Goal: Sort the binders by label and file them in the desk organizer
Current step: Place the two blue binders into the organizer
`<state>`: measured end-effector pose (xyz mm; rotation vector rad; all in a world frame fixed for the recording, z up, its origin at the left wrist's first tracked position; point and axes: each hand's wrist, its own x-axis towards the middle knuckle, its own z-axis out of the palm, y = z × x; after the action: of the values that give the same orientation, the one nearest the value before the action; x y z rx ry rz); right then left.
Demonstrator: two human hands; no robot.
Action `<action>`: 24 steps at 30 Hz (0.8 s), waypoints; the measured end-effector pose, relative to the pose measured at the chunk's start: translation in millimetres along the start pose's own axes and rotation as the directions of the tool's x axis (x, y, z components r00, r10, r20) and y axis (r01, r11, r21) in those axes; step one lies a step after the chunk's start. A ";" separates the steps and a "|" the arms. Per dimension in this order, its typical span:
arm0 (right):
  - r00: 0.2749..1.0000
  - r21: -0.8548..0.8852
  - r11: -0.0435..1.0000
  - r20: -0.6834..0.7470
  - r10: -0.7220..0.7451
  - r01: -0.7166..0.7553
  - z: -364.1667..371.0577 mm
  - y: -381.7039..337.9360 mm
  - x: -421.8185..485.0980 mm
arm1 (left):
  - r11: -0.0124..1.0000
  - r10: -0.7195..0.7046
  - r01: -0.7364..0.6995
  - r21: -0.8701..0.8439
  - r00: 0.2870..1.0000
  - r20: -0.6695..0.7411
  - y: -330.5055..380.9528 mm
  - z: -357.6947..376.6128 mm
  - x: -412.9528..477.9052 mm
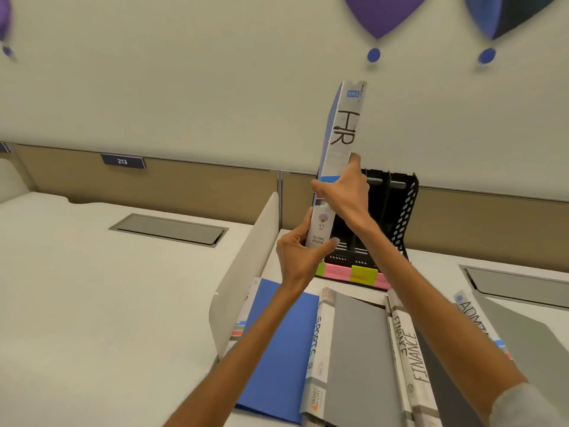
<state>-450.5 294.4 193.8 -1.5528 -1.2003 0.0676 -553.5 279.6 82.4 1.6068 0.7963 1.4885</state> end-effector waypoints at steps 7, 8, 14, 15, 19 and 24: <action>0.999 -0.054 0.998 -0.046 -0.012 0.010 26.3 33.5 38.1 | 0.988 -0.083 0.101 -0.113 0.984 0.158 -40.5 14.1 46.5; 0.999 -0.049 0.999 -0.049 -0.006 0.003 30.1 39.6 42.2 | 0.987 -0.088 0.110 -0.117 0.980 0.179 -47.0 15.7 51.7; 0.994 -0.016 0.998 -0.095 -0.058 0.057 55.8 77.0 51.6 | 0.983 -0.129 0.160 -0.085 0.948 0.290 -97.2 25.8 77.7; 0.992 -0.020 0.998 -0.114 -0.061 0.060 60.4 83.0 51.6 | 0.985 -0.136 0.161 -0.060 0.944 0.302 -104.3 27.5 80.3; 0.982 -0.030 0.999 -0.186 -0.044 0.039 78.8 104.6 50.6 | 0.991 -0.135 0.122 0.062 0.930 0.342 -135.7 31.2 88.1; 0.976 0.069 0.997 -0.213 0.038 -0.024 103.0 132.9 46.5 | 0.975 -0.191 0.121 0.186 0.887 0.420 -170.4 27.6 94.5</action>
<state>-405.6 416.9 78.1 -1.4808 -0.9950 -0.0389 -504.3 441.2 -18.7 1.8539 0.7727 0.9168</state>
